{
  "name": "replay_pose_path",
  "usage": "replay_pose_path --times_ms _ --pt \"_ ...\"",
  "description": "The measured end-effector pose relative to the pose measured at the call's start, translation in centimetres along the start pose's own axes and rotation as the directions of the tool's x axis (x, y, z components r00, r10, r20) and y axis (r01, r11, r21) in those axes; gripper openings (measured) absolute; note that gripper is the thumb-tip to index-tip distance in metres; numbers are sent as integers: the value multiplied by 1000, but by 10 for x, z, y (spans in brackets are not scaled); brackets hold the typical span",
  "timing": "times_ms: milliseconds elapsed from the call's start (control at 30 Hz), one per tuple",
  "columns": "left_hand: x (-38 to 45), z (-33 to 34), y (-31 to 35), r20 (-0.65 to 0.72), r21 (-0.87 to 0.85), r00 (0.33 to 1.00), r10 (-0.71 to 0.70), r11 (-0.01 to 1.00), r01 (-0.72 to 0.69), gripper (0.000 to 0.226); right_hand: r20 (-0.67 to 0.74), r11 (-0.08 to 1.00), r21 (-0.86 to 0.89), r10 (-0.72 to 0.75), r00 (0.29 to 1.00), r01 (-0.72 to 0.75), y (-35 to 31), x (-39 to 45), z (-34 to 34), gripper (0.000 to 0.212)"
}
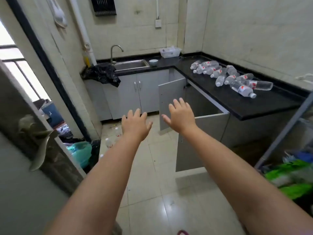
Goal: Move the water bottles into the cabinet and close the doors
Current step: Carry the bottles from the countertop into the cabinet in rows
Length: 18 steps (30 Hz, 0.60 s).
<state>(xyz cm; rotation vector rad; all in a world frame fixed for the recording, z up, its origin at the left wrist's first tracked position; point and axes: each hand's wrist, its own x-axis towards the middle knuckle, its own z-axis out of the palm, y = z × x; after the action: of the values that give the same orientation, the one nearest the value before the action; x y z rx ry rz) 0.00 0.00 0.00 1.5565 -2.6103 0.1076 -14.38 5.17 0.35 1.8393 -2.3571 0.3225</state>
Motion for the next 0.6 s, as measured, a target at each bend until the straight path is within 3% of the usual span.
replay_pose_path --times_ms 333,600 --pt "181 81 -12 171 -34 984 -42 998 49 50 264 999 16 38 964 -44 59 162 116 58" --pt "322 114 -39 207 -77 973 -96 990 114 48 313 982 94 128 941 -165 81 297 181 60"
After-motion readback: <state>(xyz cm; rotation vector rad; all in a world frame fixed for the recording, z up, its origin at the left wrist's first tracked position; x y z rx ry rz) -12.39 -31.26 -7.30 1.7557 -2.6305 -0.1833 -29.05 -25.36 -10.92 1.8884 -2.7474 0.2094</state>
